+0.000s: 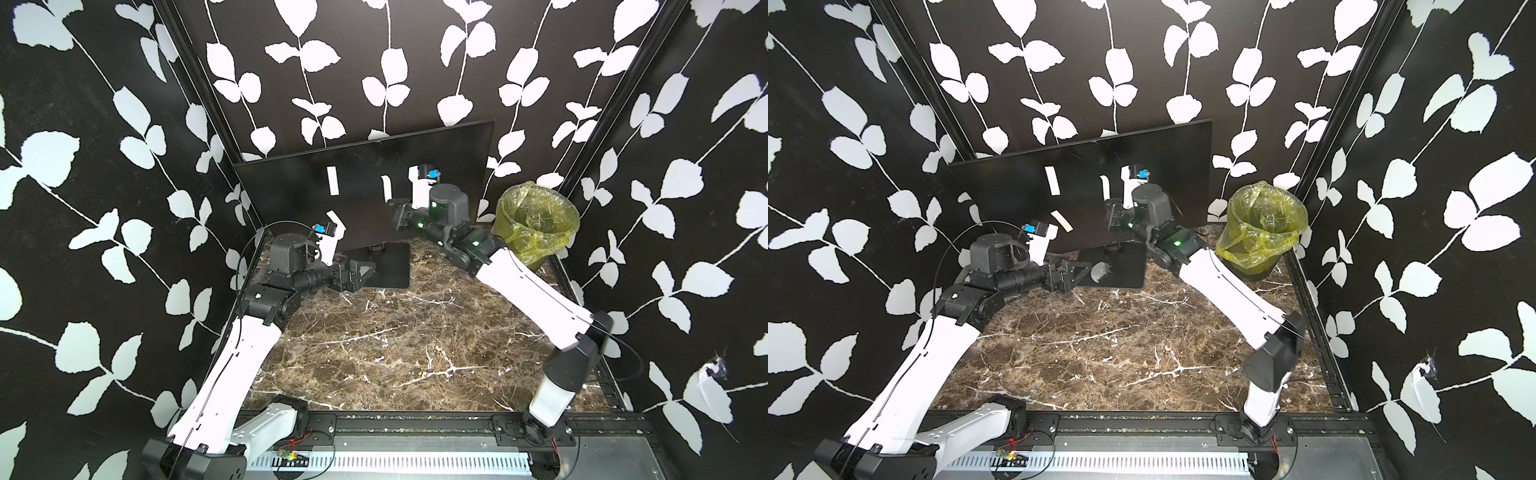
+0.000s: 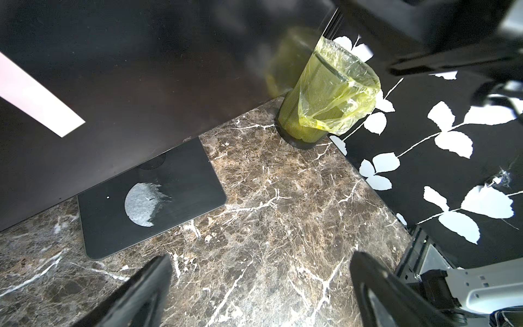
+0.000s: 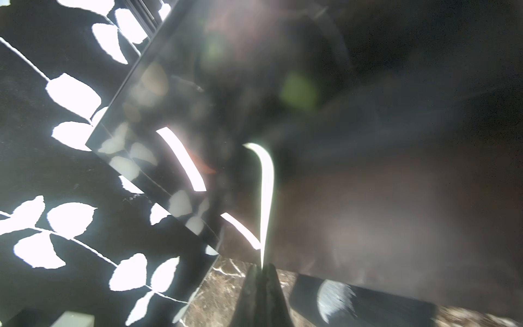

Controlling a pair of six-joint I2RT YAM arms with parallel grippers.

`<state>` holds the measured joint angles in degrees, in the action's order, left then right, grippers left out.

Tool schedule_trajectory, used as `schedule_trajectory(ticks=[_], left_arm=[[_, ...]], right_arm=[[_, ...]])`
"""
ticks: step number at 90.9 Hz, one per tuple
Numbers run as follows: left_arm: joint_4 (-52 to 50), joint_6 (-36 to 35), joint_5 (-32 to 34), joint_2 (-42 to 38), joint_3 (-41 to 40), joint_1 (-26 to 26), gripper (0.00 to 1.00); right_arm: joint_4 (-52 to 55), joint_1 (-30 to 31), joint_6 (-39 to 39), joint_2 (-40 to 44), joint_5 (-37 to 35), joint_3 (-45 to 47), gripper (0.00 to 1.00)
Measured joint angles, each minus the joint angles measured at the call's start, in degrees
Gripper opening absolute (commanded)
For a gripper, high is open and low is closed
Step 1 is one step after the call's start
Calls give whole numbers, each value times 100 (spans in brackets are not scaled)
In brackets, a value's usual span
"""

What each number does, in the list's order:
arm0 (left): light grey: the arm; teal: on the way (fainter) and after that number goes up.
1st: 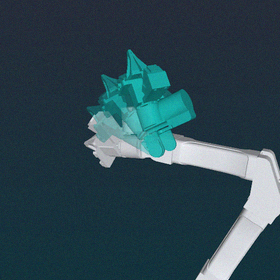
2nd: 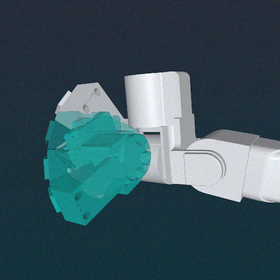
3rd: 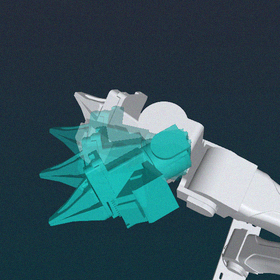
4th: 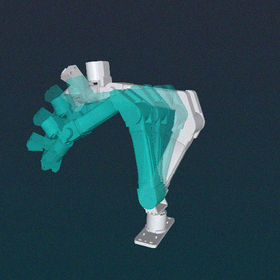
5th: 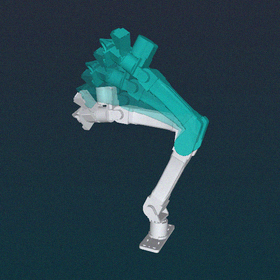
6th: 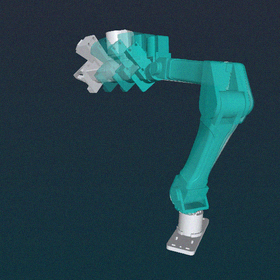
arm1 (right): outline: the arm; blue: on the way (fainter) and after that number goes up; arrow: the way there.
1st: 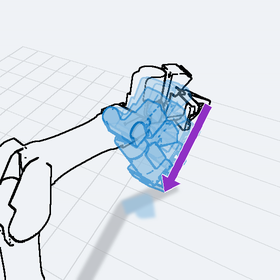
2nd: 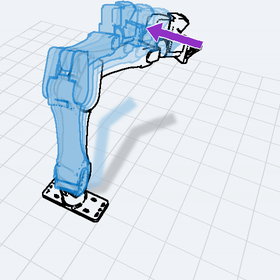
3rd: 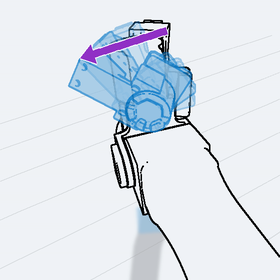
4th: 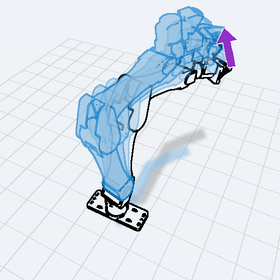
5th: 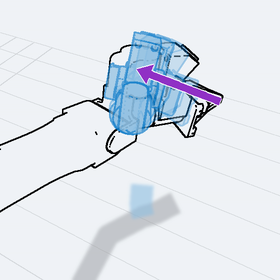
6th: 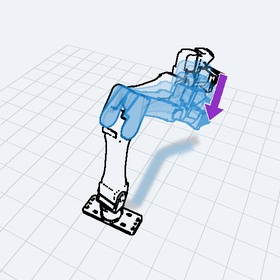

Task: Remove the sticky note from the monitor
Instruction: Tear off the sticky note from the monitor, then place the sticky note in the trash bin.

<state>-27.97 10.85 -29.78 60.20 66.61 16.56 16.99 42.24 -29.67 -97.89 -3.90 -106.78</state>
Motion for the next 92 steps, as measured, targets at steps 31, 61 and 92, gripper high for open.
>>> schedule_trajectory(ticks=[31, 61, 92], left_arm=[[63, 24, -122, 55, 33, 0, 99], [166, 109, -195, 201, 190, 0, 99], [166, 111, -210, 205, 236, 0, 99]], right_arm=[[1687, -3318, 831, 1569, -328, 570, 0], [2680, -5029, 1401, 505, 146, -26, 0], [3320, -5080, 1672, -863, 142, -874, 36]])
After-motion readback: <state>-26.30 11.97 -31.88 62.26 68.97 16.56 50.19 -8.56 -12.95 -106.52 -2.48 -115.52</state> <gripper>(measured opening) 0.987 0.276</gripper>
